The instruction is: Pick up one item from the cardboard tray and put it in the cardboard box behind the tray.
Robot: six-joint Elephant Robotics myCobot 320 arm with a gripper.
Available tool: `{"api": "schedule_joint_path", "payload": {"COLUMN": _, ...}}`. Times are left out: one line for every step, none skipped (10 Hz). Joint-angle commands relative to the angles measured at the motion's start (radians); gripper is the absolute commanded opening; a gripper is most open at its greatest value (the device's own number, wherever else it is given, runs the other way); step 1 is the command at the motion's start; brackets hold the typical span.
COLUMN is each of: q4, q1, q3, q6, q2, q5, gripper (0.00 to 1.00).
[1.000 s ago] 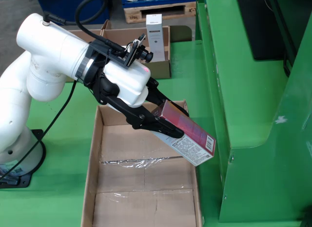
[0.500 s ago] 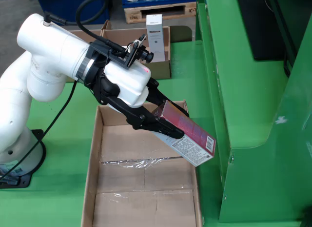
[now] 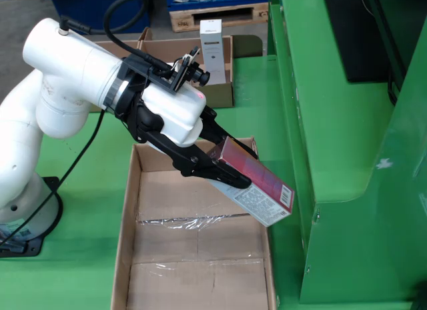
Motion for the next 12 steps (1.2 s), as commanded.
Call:
{"api": "schedule_joint_path", "payload": {"q4": -0.469, "q1": 0.029, "q3": 0.026, "q6": 0.096, "q2": 0.239, "q5": 0.313, "gripper": 0.00}}
{"api": "schedule_joint_path", "payload": {"q4": -0.784, "q1": 0.227, "q3": 0.026, "q6": 0.216, "q2": 0.394, "q5": 0.294, "gripper": 0.00}}
{"api": "schedule_joint_path", "payload": {"q4": -0.784, "q1": 0.227, "q3": 0.026, "q6": 0.216, "q2": 0.394, "q5": 0.294, "gripper": 0.00}}
{"api": "schedule_joint_path", "payload": {"q4": -0.842, "q1": 0.337, "q3": 0.026, "q6": 0.288, "q2": 0.440, "q5": 0.262, "gripper": 0.00}}
{"api": "schedule_joint_path", "payload": {"q4": -0.842, "q1": 0.337, "q3": 0.026, "q6": 0.288, "q2": 0.440, "q5": 0.262, "gripper": 0.00}}
{"api": "schedule_joint_path", "payload": {"q4": -0.842, "q1": 0.337, "q3": 0.026, "q6": 0.288, "q2": 0.440, "q5": 0.262, "gripper": 0.00}}
{"api": "schedule_joint_path", "payload": {"q4": -0.926, "q1": 0.481, "q3": 0.026, "q6": 0.380, "q2": 0.506, "q5": 0.194, "gripper": 0.00}}
{"api": "schedule_joint_path", "payload": {"q4": -0.926, "q1": 0.481, "q3": 0.026, "q6": 0.380, "q2": 0.506, "q5": 0.194, "gripper": 0.00}}
{"api": "schedule_joint_path", "payload": {"q4": -1.014, "q1": 0.711, "q3": 0.026, "q6": 0.509, "q2": 0.567, "q5": 0.108, "gripper": 0.00}}
{"api": "schedule_joint_path", "payload": {"q4": -1.052, "q1": 0.933, "q3": 0.026, "q6": 0.624, "q2": 0.586, "q5": 0.040, "gripper": 0.00}}
{"api": "schedule_joint_path", "payload": {"q4": -1.042, "q1": 1.042, "q3": 0.026, "q6": 0.667, "q2": 0.569, "q5": 0.024, "gripper": 0.00}}
{"api": "schedule_joint_path", "payload": {"q4": -0.988, "q1": 1.125, "q3": 0.026, "q6": 0.669, "q2": 0.534, "q5": 0.018, "gripper": 0.00}}
